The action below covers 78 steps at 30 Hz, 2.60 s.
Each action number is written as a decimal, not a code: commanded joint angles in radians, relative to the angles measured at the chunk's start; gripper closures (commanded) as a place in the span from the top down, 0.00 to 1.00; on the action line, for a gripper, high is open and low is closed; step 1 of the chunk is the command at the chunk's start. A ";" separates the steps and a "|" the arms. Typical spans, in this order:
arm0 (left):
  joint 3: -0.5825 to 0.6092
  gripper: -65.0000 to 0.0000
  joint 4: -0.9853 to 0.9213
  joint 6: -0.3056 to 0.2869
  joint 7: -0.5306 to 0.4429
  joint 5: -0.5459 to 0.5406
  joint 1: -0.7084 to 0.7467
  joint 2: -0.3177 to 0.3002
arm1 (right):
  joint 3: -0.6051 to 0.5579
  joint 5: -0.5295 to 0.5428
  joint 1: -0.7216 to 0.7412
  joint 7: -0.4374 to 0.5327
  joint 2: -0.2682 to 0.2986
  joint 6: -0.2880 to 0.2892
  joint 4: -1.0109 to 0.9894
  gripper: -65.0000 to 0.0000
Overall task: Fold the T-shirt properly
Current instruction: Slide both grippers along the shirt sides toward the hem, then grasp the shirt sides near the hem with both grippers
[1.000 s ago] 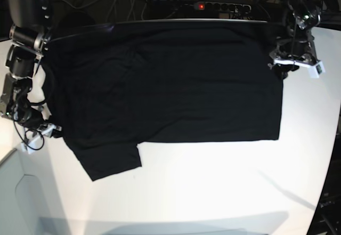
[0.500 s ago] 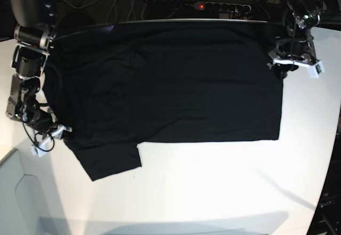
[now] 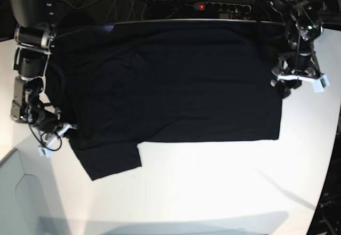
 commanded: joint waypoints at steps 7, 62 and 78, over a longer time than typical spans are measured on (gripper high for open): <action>-0.035 0.47 -0.136 -0.002 0.133 -0.082 -0.251 -0.045 | -0.011 -0.023 0.011 -0.032 -0.003 0.016 0.003 0.00; 0.402 0.46 -1.343 -0.002 -0.160 -0.282 -0.630 -0.299 | -0.011 -0.023 0.014 -0.021 -0.003 0.016 0.003 0.00; 0.401 0.00 -1.132 0.008 -0.153 -0.274 -0.642 -0.305 | -0.011 -0.023 0.057 -0.021 -0.003 0.016 0.007 0.00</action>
